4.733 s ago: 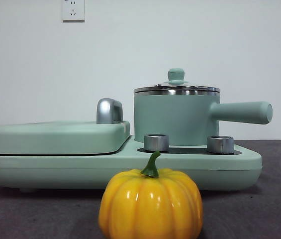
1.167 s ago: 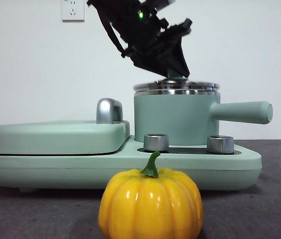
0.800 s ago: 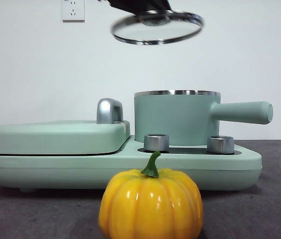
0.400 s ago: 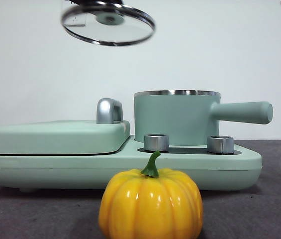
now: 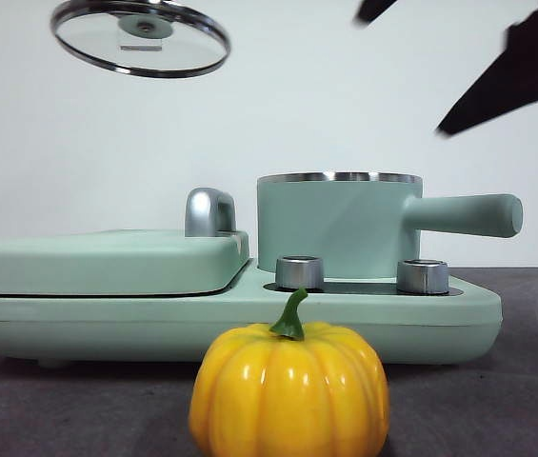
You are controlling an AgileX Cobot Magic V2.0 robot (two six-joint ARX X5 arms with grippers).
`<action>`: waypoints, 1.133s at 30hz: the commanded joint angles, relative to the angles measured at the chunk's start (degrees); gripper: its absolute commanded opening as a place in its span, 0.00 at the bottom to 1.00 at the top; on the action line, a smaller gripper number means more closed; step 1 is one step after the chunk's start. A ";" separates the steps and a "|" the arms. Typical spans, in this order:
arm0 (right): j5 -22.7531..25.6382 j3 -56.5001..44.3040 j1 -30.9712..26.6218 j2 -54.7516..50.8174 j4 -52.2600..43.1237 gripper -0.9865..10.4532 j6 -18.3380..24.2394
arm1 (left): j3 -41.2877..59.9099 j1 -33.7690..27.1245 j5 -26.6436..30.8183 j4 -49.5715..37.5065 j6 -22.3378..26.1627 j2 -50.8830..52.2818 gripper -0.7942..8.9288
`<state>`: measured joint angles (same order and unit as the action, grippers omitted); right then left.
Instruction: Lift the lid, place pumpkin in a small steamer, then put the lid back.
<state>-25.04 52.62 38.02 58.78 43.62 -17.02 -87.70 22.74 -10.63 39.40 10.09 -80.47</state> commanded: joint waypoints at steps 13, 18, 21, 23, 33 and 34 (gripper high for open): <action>13.27 12.28 15.41 23.65 7.65 0.48 0.48 | -1.40 -4.79 -0.24 -0.33 0.09 0.74 0.13; 13.31 13.46 17.07 28.57 7.65 0.56 1.01 | -1.40 -5.16 -0.24 -0.33 -0.13 0.74 0.13; 13.57 13.49 17.84 31.30 7.65 0.56 1.11 | -1.38 -5.16 -0.24 -0.31 -0.13 0.74 0.13; 14.45 13.49 18.27 32.87 7.65 0.57 1.22 | -1.40 -5.16 -0.24 -0.28 -0.15 0.74 0.13; 16.26 13.49 19.76 38.51 5.35 0.58 2.56 | -1.40 -5.16 -0.24 -0.13 -0.28 0.74 0.13; 16.28 13.49 19.80 39.12 5.11 0.58 2.56 | -1.40 -5.16 -0.24 -0.11 -0.31 0.74 0.13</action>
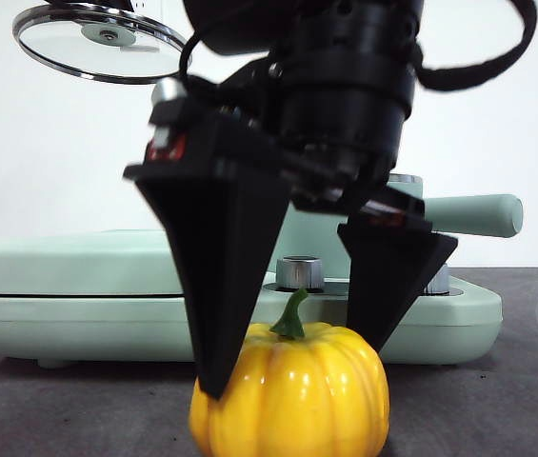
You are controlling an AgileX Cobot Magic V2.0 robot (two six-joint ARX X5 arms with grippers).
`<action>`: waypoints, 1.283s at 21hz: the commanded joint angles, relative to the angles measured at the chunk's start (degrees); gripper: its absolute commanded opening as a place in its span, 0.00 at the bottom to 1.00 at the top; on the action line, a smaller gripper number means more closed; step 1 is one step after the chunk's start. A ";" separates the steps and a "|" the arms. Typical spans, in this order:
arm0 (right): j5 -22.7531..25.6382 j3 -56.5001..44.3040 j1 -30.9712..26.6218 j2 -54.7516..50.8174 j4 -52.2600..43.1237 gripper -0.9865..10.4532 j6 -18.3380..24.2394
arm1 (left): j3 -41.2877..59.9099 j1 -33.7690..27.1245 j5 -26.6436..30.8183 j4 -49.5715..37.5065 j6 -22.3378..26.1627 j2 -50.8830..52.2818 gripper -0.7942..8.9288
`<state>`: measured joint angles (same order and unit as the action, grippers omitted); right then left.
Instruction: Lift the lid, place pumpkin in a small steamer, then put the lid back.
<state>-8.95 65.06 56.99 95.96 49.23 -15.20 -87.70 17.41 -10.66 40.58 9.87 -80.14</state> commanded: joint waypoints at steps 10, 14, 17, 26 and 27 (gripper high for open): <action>0.44 1.05 1.07 4.11 -4.02 0.46 0.96 | -1.38 0.17 -0.22 -1.16 -0.07 0.42 0.13; 0.48 1.05 1.07 4.11 -3.30 0.44 0.94 | -1.38 0.17 -0.22 -1.14 -0.09 0.42 0.13; 1.07 1.07 1.05 4.11 -3.34 0.43 0.87 | -1.38 0.17 -0.22 -1.14 -0.13 0.42 0.13; 1.57 17.62 0.20 4.04 16.11 0.43 2.67 | -1.38 0.17 -0.22 -1.16 -0.13 0.42 0.13; 2.08 20.55 -0.26 4.04 18.91 0.43 2.89 | -1.38 0.17 -0.22 -1.16 -0.15 0.42 0.13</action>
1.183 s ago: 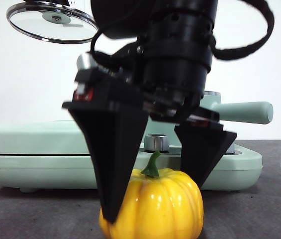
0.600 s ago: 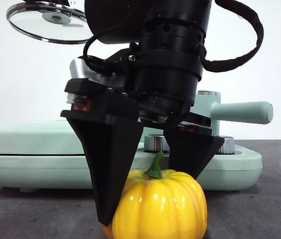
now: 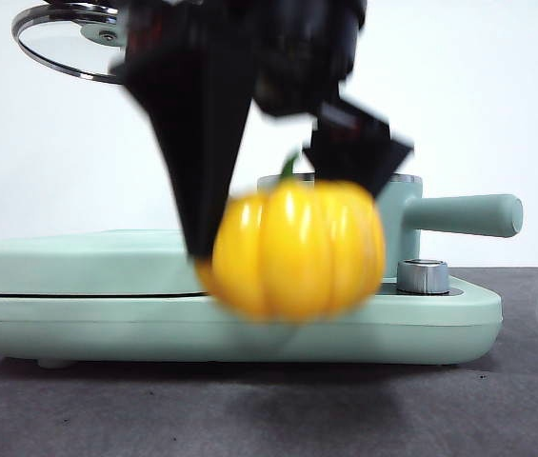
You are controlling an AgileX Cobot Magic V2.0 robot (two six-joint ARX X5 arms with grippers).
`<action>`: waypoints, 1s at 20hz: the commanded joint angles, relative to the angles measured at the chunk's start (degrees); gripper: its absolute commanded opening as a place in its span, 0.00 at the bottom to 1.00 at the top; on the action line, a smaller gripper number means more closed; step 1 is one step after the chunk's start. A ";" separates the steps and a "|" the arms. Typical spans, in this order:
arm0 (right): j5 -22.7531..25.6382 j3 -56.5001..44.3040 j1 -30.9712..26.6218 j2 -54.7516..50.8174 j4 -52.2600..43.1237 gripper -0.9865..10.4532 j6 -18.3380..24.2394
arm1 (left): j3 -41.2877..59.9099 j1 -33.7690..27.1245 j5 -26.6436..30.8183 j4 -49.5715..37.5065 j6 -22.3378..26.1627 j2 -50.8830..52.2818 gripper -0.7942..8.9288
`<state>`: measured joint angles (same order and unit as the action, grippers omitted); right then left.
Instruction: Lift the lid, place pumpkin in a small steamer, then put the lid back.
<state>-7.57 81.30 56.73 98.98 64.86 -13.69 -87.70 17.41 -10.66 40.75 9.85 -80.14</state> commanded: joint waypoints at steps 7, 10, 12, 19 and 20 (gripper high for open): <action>7.34 19.45 -7.10 1.03 7.41 0.43 5.01 | -1.38 0.17 -0.22 -1.36 -0.22 0.39 0.13; 7.91 21.33 -10.23 1.03 6.12 0.43 6.80 | -1.38 -0.11 -0.22 -1.36 -0.22 0.39 0.13; 7.85 21.84 -12.74 1.03 4.24 0.43 7.13 | -1.38 -0.33 -0.22 -1.31 -0.28 0.39 0.13; 5.51 21.90 -20.65 1.77 -1.03 0.44 7.34 | -1.38 -0.31 -0.22 -1.29 -0.46 0.39 0.13; 5.16 21.90 -21.79 1.92 -1.90 0.44 7.39 | -1.38 -0.31 -0.22 -1.31 -0.46 0.39 0.13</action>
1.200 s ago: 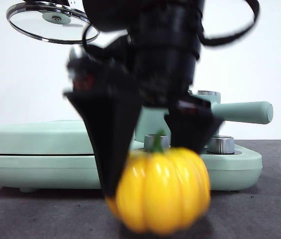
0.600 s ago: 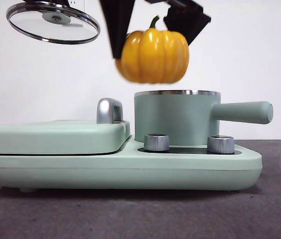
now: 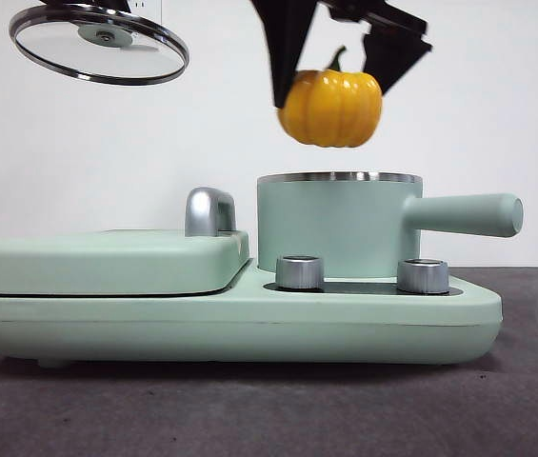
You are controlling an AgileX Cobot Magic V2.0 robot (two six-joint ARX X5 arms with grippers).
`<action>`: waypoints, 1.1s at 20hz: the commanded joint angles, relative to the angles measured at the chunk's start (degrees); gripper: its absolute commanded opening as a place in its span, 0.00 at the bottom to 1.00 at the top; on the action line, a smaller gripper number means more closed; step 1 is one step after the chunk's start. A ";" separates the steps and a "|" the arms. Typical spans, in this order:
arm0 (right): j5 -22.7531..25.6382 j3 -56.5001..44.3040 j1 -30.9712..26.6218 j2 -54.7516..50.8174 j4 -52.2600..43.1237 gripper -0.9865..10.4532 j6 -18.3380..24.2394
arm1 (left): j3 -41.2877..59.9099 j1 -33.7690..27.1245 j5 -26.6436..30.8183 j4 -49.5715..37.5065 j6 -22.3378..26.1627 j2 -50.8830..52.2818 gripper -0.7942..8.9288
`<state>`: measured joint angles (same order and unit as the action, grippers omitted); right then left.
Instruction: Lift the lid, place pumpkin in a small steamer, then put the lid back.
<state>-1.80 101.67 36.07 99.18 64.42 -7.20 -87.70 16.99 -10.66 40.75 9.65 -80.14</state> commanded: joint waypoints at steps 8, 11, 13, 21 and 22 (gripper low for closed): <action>-6.40 1.53 -6.29 5.46 -6.95 0.44 1.40 | -1.38 0.11 -0.22 -1.33 -0.28 0.39 0.13; -7.56 1.55 -7.39 7.65 -7.37 0.44 1.88 | -1.38 0.11 -0.22 -1.33 -0.26 0.39 0.13; -7.87 1.55 -7.96 9.29 -7.34 0.44 1.92 | -1.38 0.11 -0.22 -1.33 -0.26 0.39 0.13; -8.72 1.57 -8.48 14.82 -7.30 0.44 1.97 | -1.38 0.11 -0.22 -1.40 -0.28 0.39 0.13; -8.79 1.57 -8.44 15.52 -7.41 0.44 2.08 | -1.38 0.11 -0.22 -1.38 -0.31 0.39 0.13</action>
<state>-10.50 101.75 27.22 112.79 57.39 -5.76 -87.70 16.99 -10.66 40.75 9.65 -80.14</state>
